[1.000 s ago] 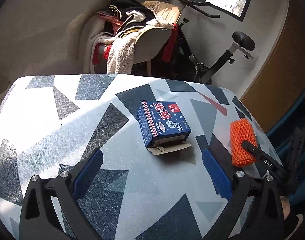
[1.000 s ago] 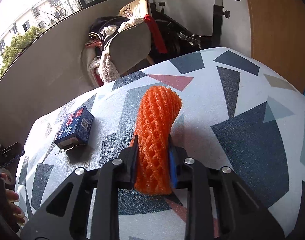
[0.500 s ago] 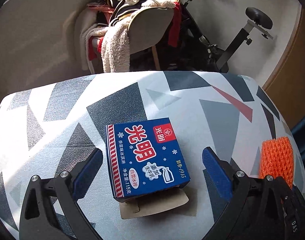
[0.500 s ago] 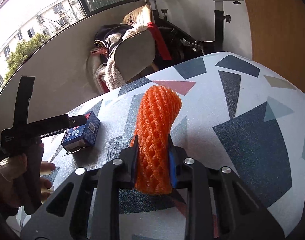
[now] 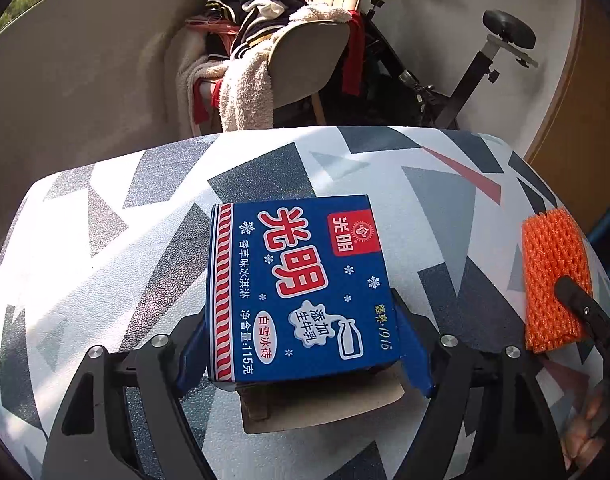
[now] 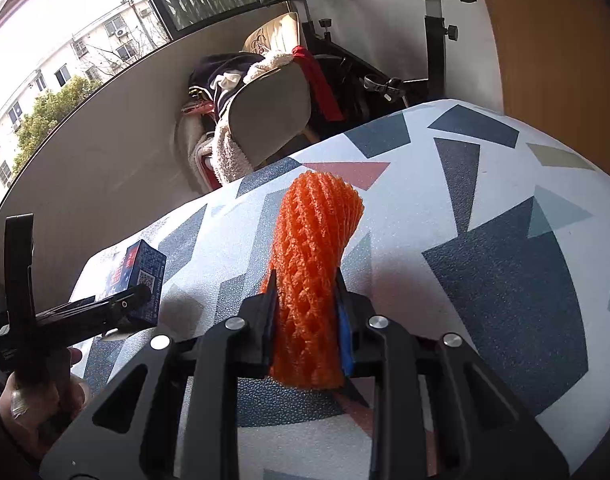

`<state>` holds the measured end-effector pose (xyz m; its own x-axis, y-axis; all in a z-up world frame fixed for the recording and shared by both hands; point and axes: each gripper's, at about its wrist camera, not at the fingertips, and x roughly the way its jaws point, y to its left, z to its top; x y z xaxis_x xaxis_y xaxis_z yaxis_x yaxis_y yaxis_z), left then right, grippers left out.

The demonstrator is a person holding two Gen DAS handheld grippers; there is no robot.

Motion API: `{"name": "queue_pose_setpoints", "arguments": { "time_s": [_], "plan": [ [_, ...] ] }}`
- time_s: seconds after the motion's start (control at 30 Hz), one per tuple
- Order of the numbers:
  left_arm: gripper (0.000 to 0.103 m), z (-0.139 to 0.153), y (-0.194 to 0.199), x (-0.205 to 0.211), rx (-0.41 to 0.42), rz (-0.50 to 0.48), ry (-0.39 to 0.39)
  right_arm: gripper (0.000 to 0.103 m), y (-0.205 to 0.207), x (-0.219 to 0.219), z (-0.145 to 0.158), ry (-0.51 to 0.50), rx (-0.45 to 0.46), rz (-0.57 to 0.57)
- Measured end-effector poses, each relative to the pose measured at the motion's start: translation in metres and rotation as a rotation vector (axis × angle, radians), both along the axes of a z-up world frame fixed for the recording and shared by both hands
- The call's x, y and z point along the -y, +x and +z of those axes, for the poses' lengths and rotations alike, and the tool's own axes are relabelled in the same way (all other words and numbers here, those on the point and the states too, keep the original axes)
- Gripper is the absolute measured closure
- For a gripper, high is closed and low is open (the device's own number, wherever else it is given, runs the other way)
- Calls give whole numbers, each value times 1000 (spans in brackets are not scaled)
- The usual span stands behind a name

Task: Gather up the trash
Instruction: 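Carry the blue box and orange mesh over the bin and release both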

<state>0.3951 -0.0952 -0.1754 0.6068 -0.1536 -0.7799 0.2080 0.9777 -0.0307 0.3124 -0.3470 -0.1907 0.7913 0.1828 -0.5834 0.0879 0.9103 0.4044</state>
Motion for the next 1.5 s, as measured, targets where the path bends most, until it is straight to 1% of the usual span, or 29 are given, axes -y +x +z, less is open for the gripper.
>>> {"name": "queue_pose_setpoints", "arguments": {
  "time_s": [0.1, 0.2, 0.3, 0.4, 0.47, 0.63, 0.77, 0.87, 0.97, 1.07, 1.2, 1.33, 1.43, 1.5],
  "plan": [
    [27, 12, -34, -15, 35, -13, -18, 76, 0, -6, 2, -38, 0, 3],
    [27, 21, -68, -35, 52, 2, -43, 76, 1, -15, 4, -91, -7, 12],
    [27, 27, -99, -59, 37, 35, -80, 76, 1, -24, 6, -139, -10, 28],
    [27, 31, -125, -77, 29, 71, -58, 77, 3, -35, 13, -189, -5, 78],
    [27, 35, -139, -89, 24, 87, -39, 76, 1, -39, 23, -212, -6, 98],
    [27, 54, -177, -109, 38, 107, -32, 77, -35, -46, 69, -159, 73, 132],
    [27, 70, -208, -114, 55, 106, -41, 77, -72, -61, 87, -151, 88, 189],
    [27, 77, -236, -115, 67, 96, -52, 77, -104, -69, 93, -138, 95, 225],
    [27, 74, -266, -115, 74, 85, -61, 76, -134, -75, 93, -101, 83, 249],
    [27, 66, -295, -114, 64, 70, -77, 77, -162, -82, 92, -90, 80, 269],
    [27, 55, -335, -108, 68, 25, -56, 77, -194, -88, 92, -80, 77, 292],
    [26, 40, -368, -98, 52, -46, -41, 76, -224, -96, 87, -133, 68, 313],
    [26, 26, -385, -92, 35, -91, -34, 76, -243, -99, 79, -138, 58, 338],
    [26, 19, -392, -89, 18, -112, -42, 76, -252, -103, 73, -145, 48, 357]
  ]
}}
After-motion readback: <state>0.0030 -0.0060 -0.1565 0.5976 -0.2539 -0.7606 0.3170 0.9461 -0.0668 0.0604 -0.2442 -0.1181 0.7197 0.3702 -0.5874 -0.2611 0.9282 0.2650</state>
